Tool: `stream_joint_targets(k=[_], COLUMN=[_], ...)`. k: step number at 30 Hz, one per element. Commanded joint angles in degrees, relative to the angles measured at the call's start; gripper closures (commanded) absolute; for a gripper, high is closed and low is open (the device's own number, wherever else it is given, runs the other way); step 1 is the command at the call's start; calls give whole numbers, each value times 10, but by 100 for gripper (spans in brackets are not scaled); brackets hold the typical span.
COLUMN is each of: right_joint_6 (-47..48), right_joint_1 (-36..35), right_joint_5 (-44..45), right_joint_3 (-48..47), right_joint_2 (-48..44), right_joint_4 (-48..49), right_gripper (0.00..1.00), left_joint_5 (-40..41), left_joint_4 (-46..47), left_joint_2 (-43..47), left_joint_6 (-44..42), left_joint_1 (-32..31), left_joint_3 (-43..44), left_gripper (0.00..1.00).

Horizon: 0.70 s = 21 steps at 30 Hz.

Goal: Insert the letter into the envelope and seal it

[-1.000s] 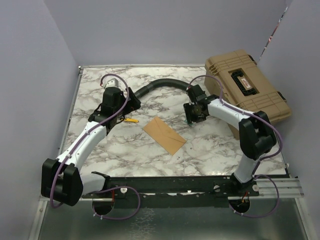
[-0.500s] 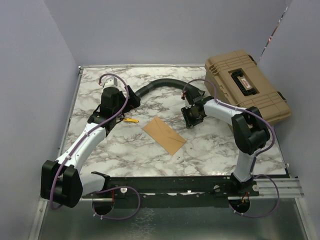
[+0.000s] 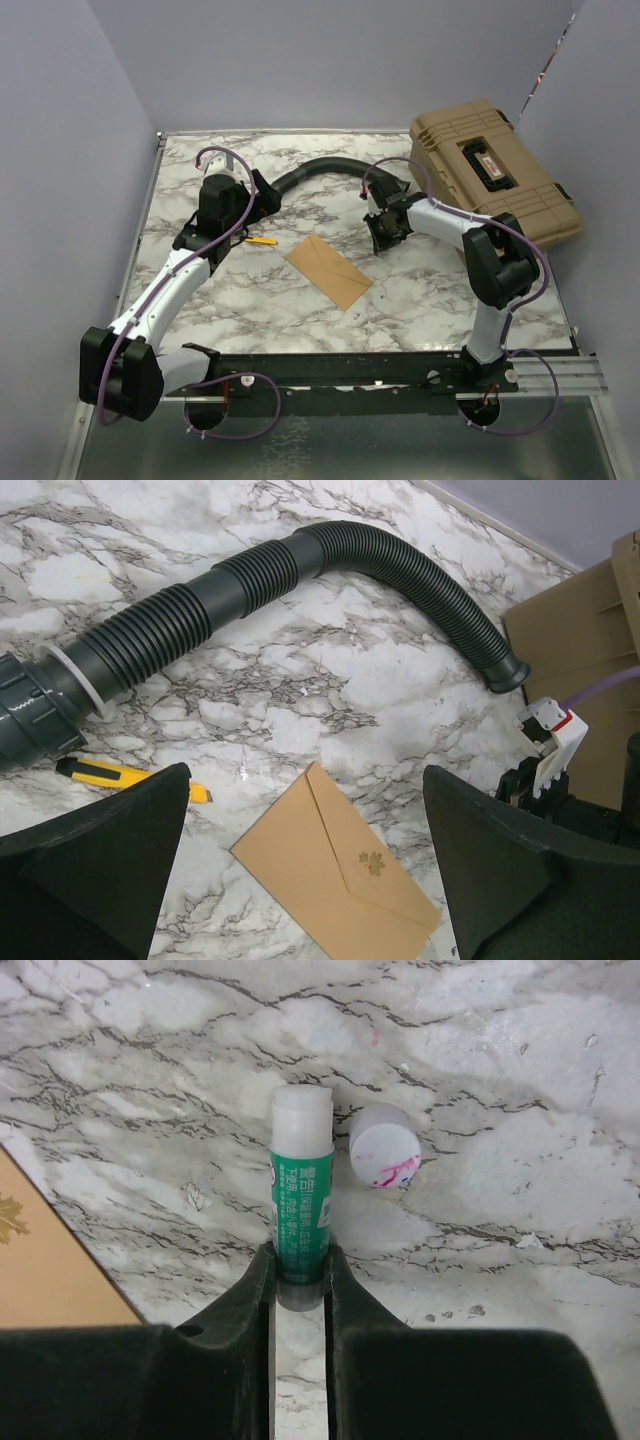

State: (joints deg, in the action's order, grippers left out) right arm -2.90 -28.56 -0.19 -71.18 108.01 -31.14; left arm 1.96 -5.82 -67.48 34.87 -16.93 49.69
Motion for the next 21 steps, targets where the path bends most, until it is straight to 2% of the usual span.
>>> stream_joint_targets(k=[1, 6, 10, 15, 18, 21], right_joint_6=[11, 22, -13, -111, -187, -246], right_joint_1=[-2, -2, -1, -2, -2, -3], right_joint_5=[-13, -75, -164, -278, -364, -430], right_joint_3=[17, 45, 64, 63, 45, 39], right_joint_2=[2, -73, -167, -247, -261, -265], right_joint_4=[23, 87, 166, 291, 360, 435], right_gripper=[91, 96, 96, 96, 96, 96], left_joint_5=[-11, -56, -142, -270, -339, -379], left_joint_4=[12, 30, 80, 217, 310, 353], left_joint_2=[19, 23, 32, 38, 25, 1], left_joint_6=[-9, -14, -17, 28, 83, 123], left_joint_1=[3, 2, 3, 3, 2, 0], left_joint_3=[-2, 1, -4, -20, -10, 18], left_gripper=[1, 1, 1, 1, 1, 1])
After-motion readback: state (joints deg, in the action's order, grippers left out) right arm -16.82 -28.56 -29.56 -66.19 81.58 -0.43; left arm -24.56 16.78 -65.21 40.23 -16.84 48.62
